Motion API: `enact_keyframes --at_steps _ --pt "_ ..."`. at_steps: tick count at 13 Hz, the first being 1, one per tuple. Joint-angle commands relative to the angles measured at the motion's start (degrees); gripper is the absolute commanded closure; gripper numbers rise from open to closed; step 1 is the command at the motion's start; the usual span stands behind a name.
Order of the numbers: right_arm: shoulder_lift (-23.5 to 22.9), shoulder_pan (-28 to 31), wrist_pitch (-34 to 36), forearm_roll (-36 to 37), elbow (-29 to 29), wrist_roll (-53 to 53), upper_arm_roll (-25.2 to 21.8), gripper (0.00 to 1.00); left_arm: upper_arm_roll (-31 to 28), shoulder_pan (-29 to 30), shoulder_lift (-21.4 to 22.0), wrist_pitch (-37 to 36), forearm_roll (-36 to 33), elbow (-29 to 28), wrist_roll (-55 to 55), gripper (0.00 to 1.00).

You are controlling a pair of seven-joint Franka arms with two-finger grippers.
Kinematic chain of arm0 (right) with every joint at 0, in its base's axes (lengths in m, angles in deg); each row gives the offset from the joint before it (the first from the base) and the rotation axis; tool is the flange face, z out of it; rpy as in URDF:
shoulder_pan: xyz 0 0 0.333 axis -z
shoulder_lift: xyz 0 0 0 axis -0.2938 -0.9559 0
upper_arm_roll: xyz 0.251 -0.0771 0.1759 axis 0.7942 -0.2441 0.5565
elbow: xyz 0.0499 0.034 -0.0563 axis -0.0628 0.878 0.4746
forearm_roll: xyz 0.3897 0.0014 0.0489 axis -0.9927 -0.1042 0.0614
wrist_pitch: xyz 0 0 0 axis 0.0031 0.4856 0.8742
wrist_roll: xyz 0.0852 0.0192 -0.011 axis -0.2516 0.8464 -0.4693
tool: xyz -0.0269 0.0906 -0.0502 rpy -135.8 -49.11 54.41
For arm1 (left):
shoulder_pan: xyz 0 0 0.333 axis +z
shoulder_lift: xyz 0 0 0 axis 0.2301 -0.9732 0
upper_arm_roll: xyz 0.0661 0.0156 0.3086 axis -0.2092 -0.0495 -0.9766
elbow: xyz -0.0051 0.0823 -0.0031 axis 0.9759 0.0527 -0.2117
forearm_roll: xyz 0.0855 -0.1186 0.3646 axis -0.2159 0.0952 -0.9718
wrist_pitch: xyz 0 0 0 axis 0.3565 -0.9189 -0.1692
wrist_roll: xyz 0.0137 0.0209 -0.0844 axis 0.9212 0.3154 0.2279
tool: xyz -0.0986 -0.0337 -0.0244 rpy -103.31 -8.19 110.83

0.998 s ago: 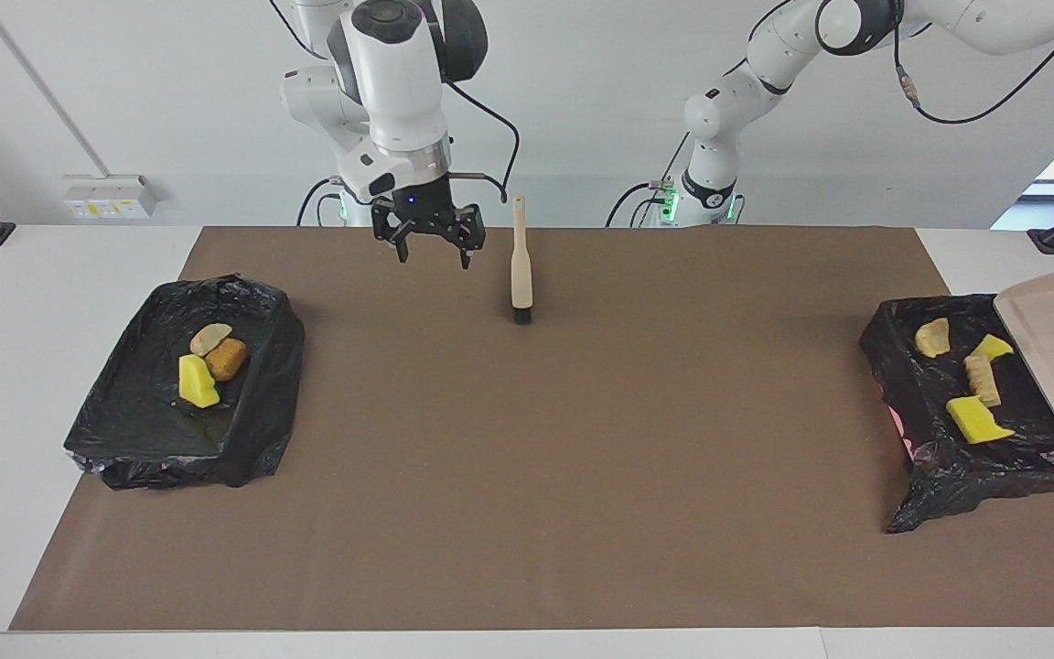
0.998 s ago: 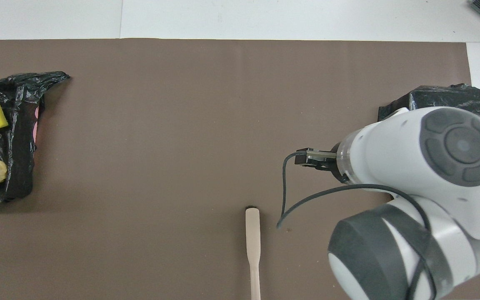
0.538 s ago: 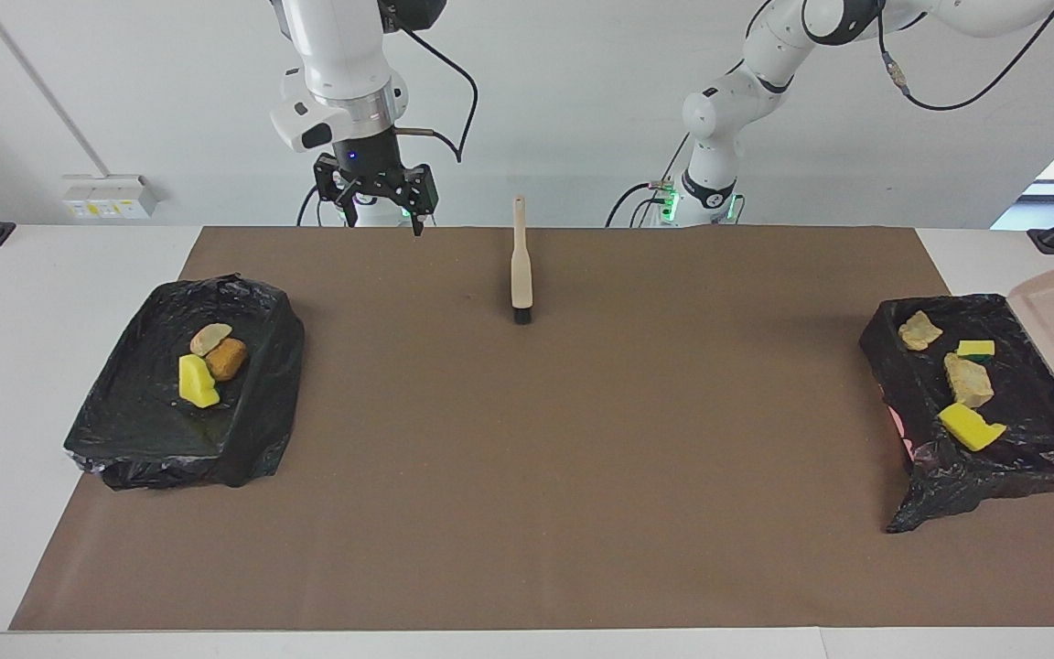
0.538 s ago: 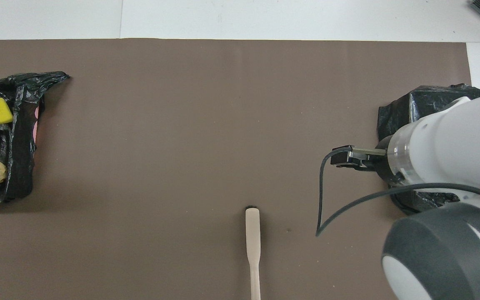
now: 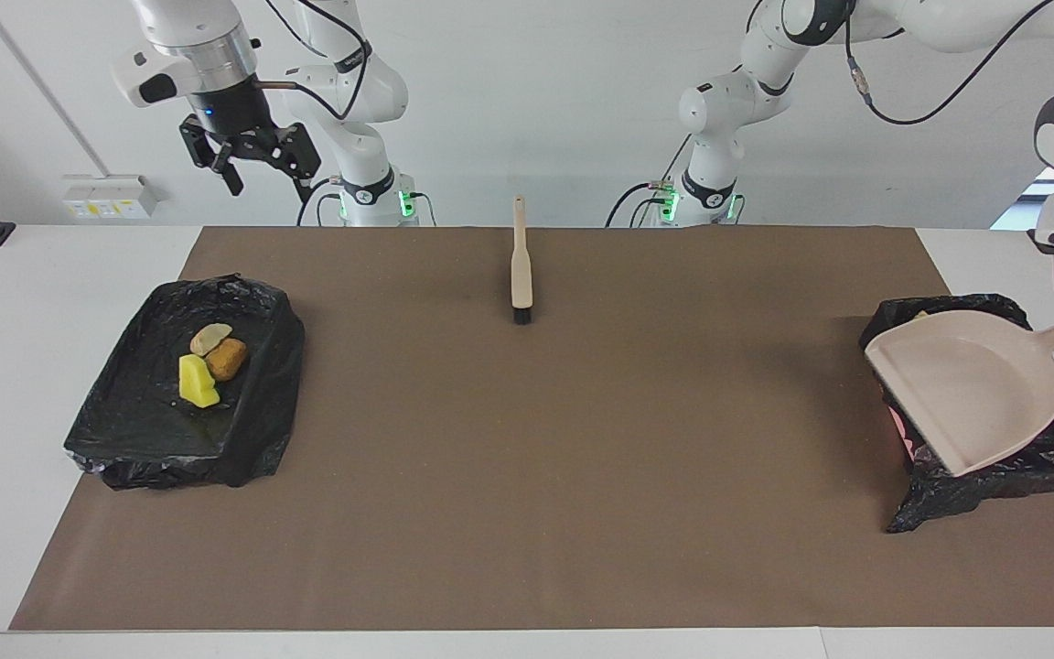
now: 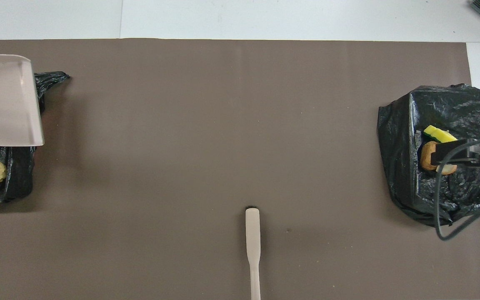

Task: Sweep and dump trash in bin
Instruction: 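Bring the empty dustpan back to the table center with the left gripper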

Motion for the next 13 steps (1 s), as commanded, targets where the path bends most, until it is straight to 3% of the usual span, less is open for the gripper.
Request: enact_keyframes --at_steps 1,3,4,8,13 --pt "1.5 -3.16 0.89 -0.45 1.61 -2.01 -5.05 0.0 -0.79 -4.94 0.63 -1.06 4.74 -3.53 8.59 1.0" --pt "1.85 -4.06 0.71 -0.36 2.15 -2.09 -6.74 0.0 -0.7 -8.29 0.45 -0.71 6.67 -5.39 19.2 1.0" --pt "1.85 -3.97 0.54 -0.27 2.15 -2.27 -6.66 0.0 -0.79 -9.87 0.36 -1.06 9.99 -5.56 25.6 1.0" --pt "1.85 -1.33 0.19 -0.36 2.33 -3.85 -4.64 0.0 -0.7 -20.93 0.1 -0.36 11.69 -8.1 50.91 1.0" --pt "1.76 -2.47 0.97 0.16 2.15 -3.94 -4.55 0.0 -0.7 -32.9 -1.22 0.96 17.22 -7.67 80.81 1.0"
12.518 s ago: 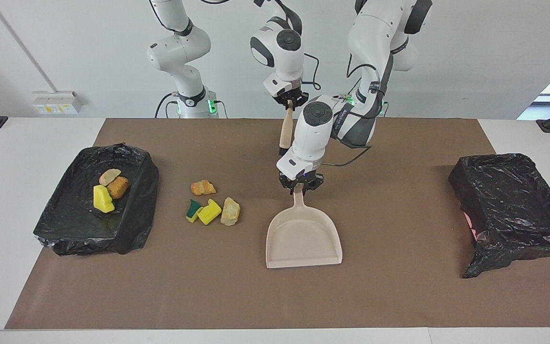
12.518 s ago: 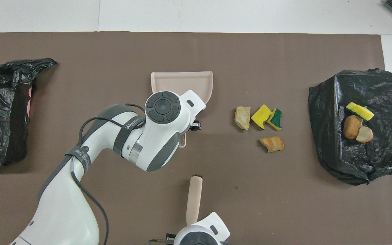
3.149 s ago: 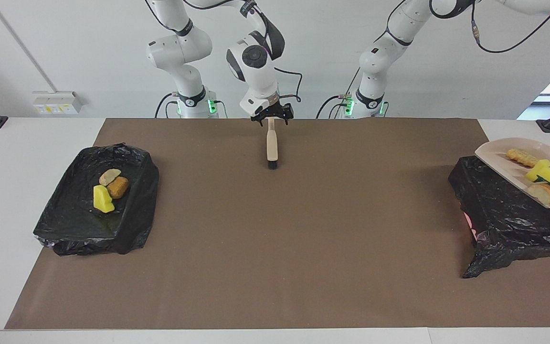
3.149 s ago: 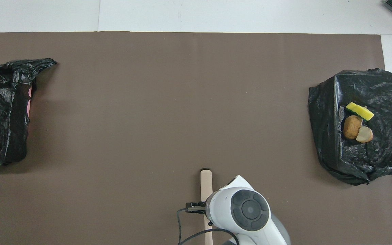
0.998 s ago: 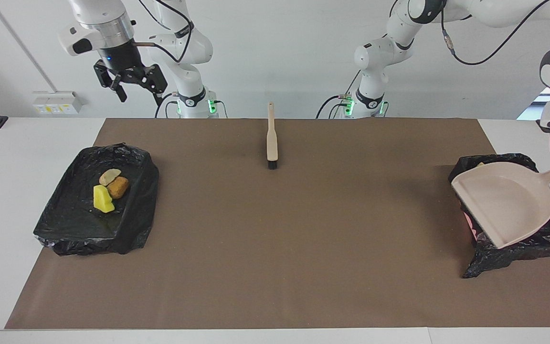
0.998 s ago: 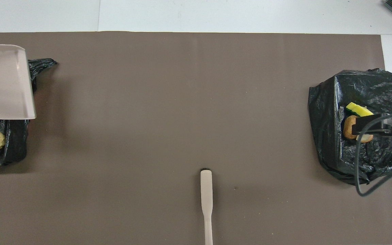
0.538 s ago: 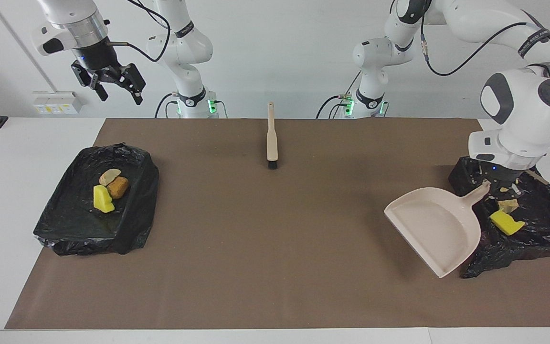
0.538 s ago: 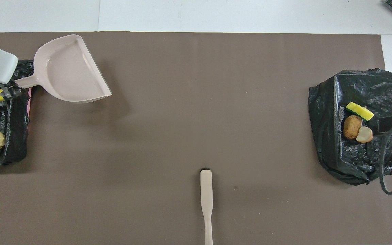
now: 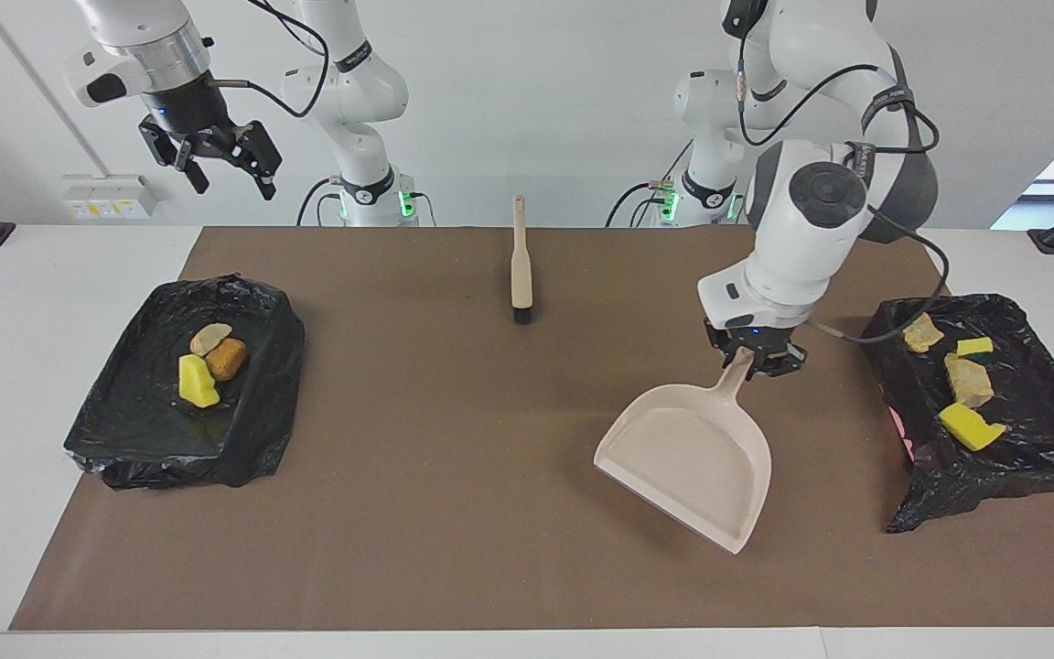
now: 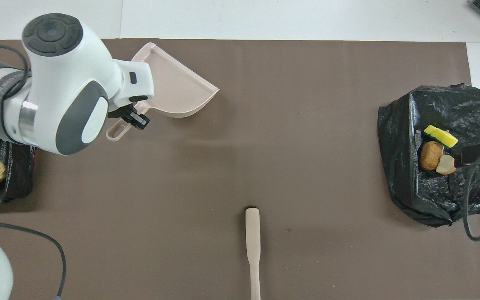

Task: Sweep and dump trash in bin
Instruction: 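Bring the empty dustpan back to the table center with the left gripper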

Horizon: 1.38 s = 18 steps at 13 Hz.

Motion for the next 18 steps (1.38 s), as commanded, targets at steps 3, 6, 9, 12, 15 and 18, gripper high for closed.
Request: enact_keyframes --at_steps 3,6,9,12,15,18 --pt "1.35 1.13 0.49 0.46 1.46 -1.99 0.34 0.0 -1.29 -10.37 -3.89 2.24 2.46 1.78 22.74 1.0" --pt "1.35 1.22 1.8 -0.41 1.28 -1.9 -0.01 0.0 -0.42 -13.81 -5.83 4.52 2.81 3.55 33.49 1.0" --pt "1.17 1.04 1.46 -0.42 1.1 -1.55 0.07 0.0 -0.06 -16.02 -7.07 9.52 4.56 3.38 41.32 1.0" --pt "1.17 1.04 1.55 -0.42 1.1 -1.55 0.34 0.0 -0.32 -19.87 -11.52 12.08 3.26 5.03 43.17 1.0" --pt "1.17 1.04 1.55 -0.33 1.1 -1.55 0.34 0.0 -0.06 -20.5 -14.27 15.77 1.67 5.49 48.18 1.0" --pt "1.26 1.04 1.55 -0.33 1.1 -1.55 0.25 0.0 0.03 -21.03 -14.28 17.0 2.46 4.52 51.88 1.0"
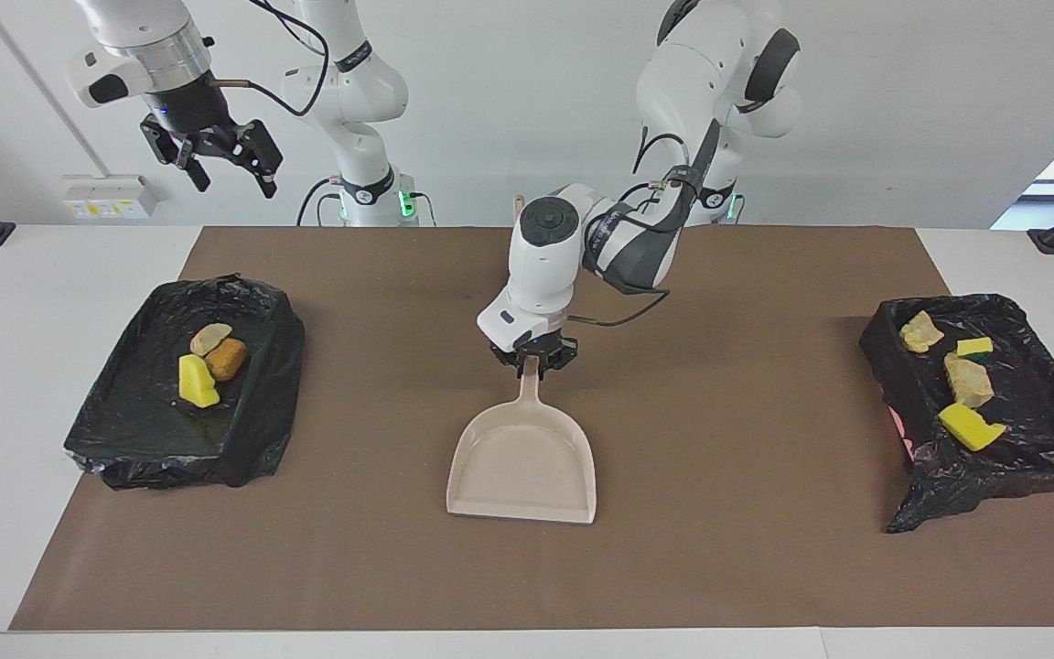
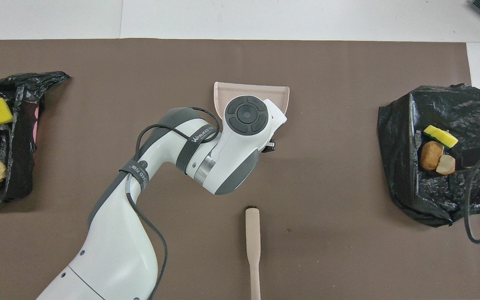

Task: Sweep and dump trash in bin
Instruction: 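Set the dustpan down and open the left gripper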

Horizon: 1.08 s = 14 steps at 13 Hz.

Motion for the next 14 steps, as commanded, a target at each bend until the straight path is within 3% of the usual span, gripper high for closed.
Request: enact_keyframes --at_steps 1,3,6,8,10,11,14 --pt "0.98 0.81 0.66 -0.45 0.88 -1.55 0.36 0.0 -0.71 -0.8 -0.48 2.33 -0.49 1.02 2.67 1.0" --pt "1.07 0.81 0.66 -0.46 0.88 -1.55 0.36 0.0 -0.71 -0.72 -0.21 2.79 -0.49 -0.48 2.68 1.0" --pt "1.07 0.81 0.66 -0.46 0.88 -1.55 0.45 0.0 -0.71 -0.28 -0.21 2.44 -1.1 -0.57 2.5 0.38" --pt "1.07 0.81 0.66 -0.45 0.88 -1.55 0.45 0.0 -0.79 -0.01 0.05 2.26 -1.64 -0.65 2.24 0.24" --pt "0.98 0.81 0.66 -0.37 0.88 -1.55 0.36 0.0 -1.06 1.12 1.45 1.12 -1.72 -1.18 1.71 0.16" --pt "1.07 0.81 0.66 -0.45 0.88 -1.55 0.45 0.0 -1.06 2.61 2.85 0.42 -1.73 -1.7 0.67 0.04" --pt "1.07 0.81 0.66 -0.37 0.88 -1.55 0.36 0.0 -1.32 7.17 10.48 -0.72 -1.64 -7.75 -9.51 0.0"
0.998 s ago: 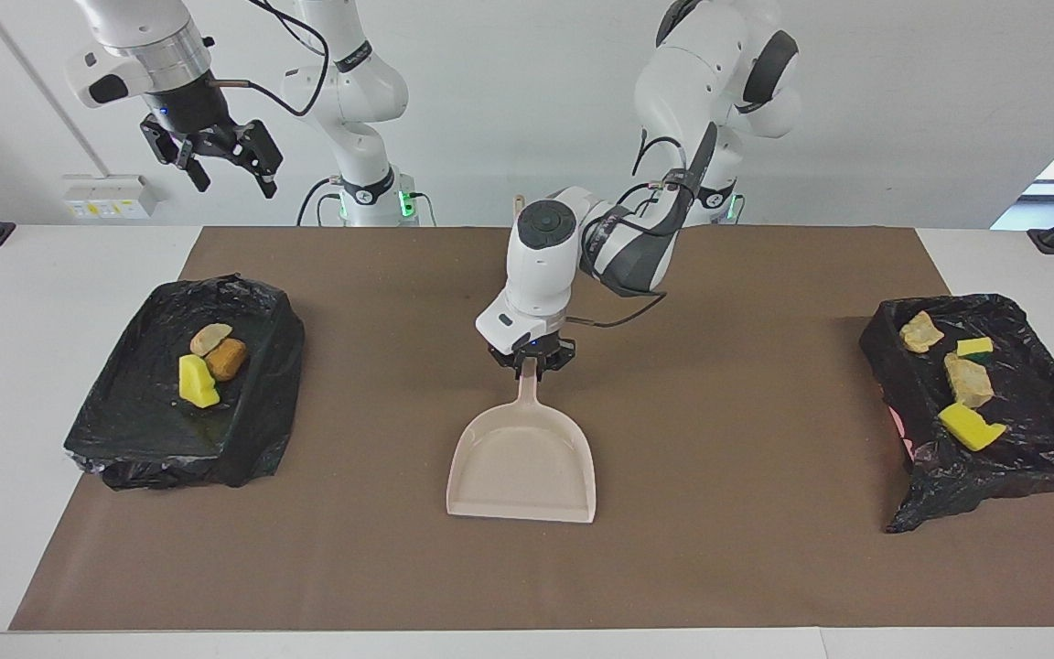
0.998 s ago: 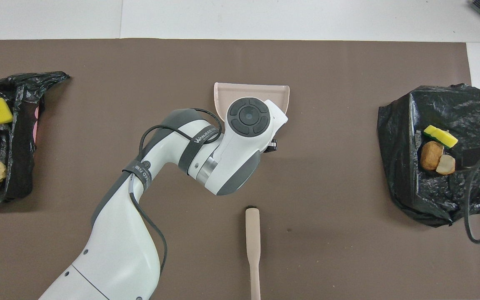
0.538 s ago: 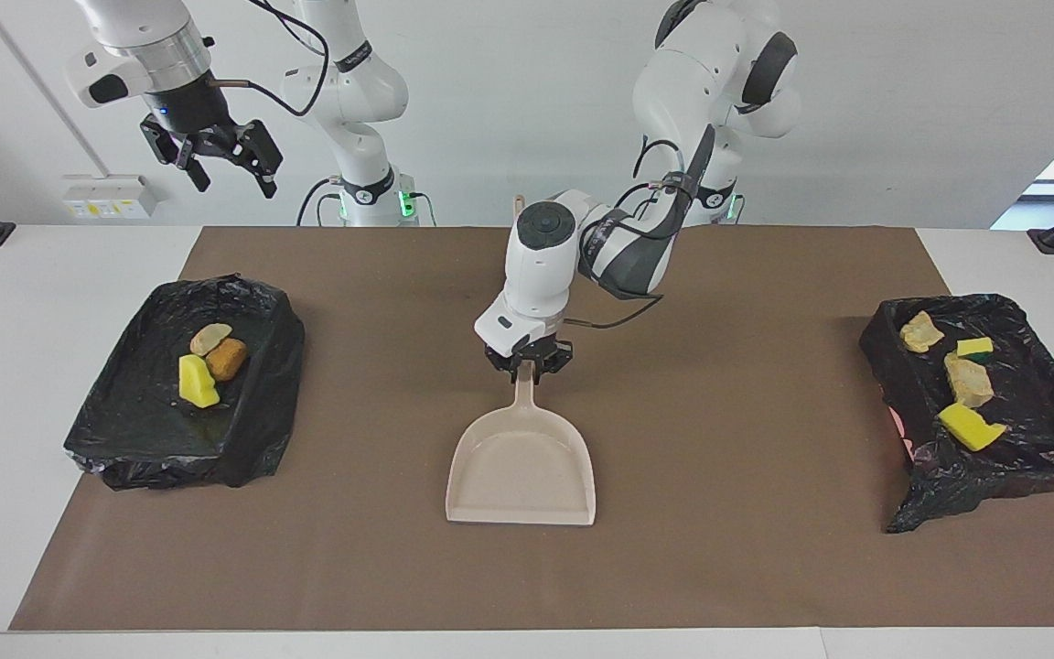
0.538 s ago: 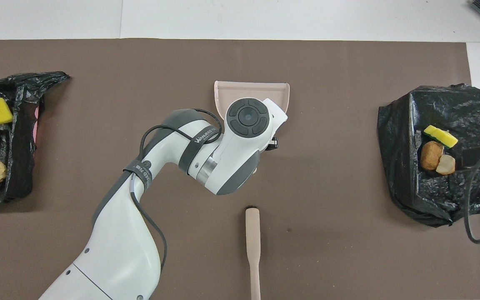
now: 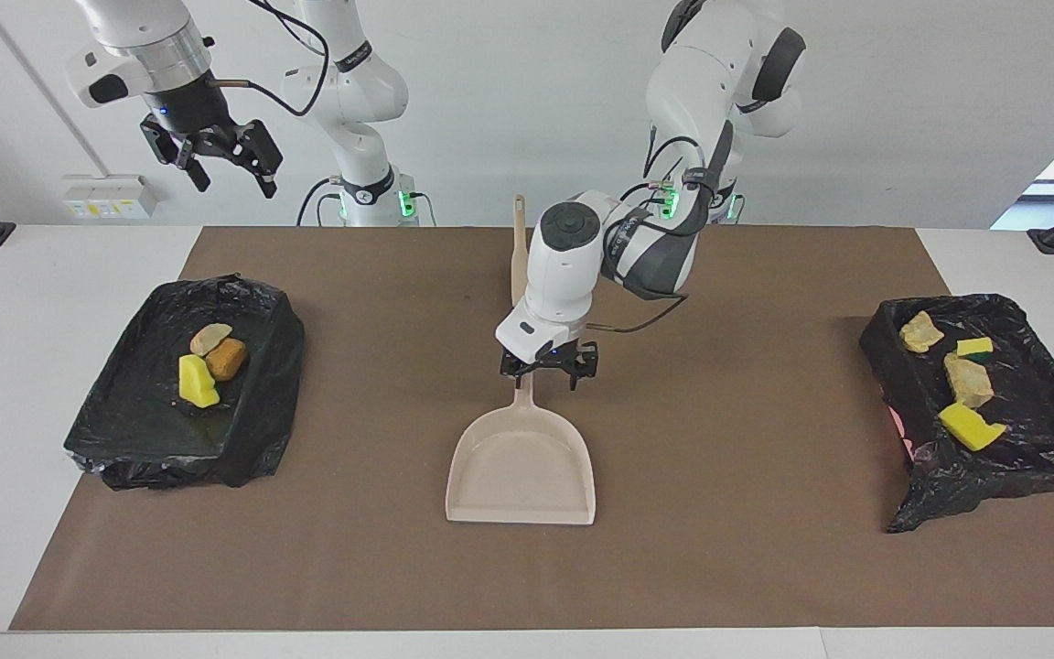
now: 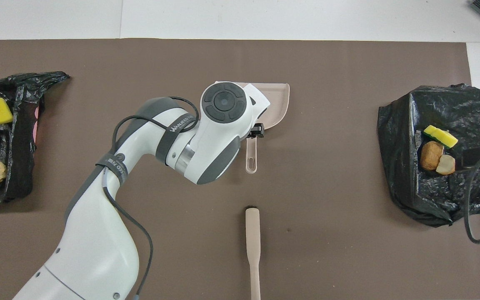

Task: Sweep and dump trash in bin
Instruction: 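Set the dustpan down and open the left gripper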

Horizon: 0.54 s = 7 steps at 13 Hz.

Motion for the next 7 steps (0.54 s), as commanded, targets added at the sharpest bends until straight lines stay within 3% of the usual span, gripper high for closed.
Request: enact_keyframes --at_steps 1,4,7 --pt "1.07 0.81 0.66 -0.45 0.88 -1.55 0.44 0.0 0.14 5.12 10.15 -1.72 -0.75 -9.46 -8.16 0.0" --pt "0.98 0.81 0.66 -0.45 0.88 -1.55 0.36 0.0 0.14 10.92 18.15 -4.7 -0.66 -14.31 -13.18 0.0" --pt "1.07 0.81 0.66 -0.37 0.88 -1.55 0.44 0.0 0.31 16.54 25.1 -12.25 0.04 -14.06 -20.72 0.0"
